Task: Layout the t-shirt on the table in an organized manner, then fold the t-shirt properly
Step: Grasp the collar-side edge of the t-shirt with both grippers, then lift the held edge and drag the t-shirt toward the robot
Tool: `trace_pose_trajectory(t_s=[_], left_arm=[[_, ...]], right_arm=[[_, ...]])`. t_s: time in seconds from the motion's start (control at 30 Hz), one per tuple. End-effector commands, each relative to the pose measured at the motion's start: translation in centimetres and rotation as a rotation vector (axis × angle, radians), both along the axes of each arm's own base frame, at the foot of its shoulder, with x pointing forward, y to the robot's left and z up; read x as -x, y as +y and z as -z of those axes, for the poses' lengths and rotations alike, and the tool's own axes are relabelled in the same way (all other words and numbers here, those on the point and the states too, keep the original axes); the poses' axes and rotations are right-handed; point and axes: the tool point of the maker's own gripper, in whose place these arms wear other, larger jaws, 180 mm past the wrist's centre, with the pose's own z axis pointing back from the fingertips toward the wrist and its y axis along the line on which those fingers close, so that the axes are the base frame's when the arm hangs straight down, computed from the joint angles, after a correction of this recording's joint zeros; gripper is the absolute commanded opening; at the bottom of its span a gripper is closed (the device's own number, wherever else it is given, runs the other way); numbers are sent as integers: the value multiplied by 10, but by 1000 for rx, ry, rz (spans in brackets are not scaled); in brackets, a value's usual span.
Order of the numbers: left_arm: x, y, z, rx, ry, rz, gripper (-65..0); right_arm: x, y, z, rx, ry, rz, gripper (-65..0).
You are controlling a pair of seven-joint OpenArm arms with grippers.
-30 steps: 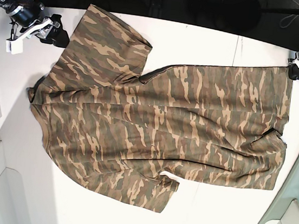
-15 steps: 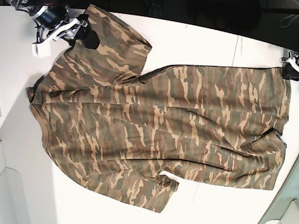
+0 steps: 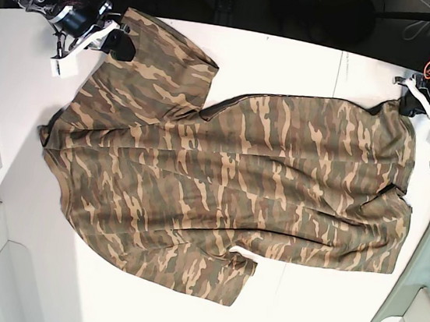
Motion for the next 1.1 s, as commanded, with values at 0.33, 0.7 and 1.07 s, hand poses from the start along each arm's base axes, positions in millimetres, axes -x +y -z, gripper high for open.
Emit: trace_pose_trajectory(t_s=[0.33,0.7,1.07], left_arm=[[-9,16,-91,-102,-227,38,-650],[16,45,-125,-172,-255,-14,-650],[1,46,-133,-164,-339,-44,-650]], right_arm=[[-8,-22,-80,117,-216,-32,-650],[21,-38,-134,141,-286,2,-650],[-26,-45,-162,212,-461,17,-650]])
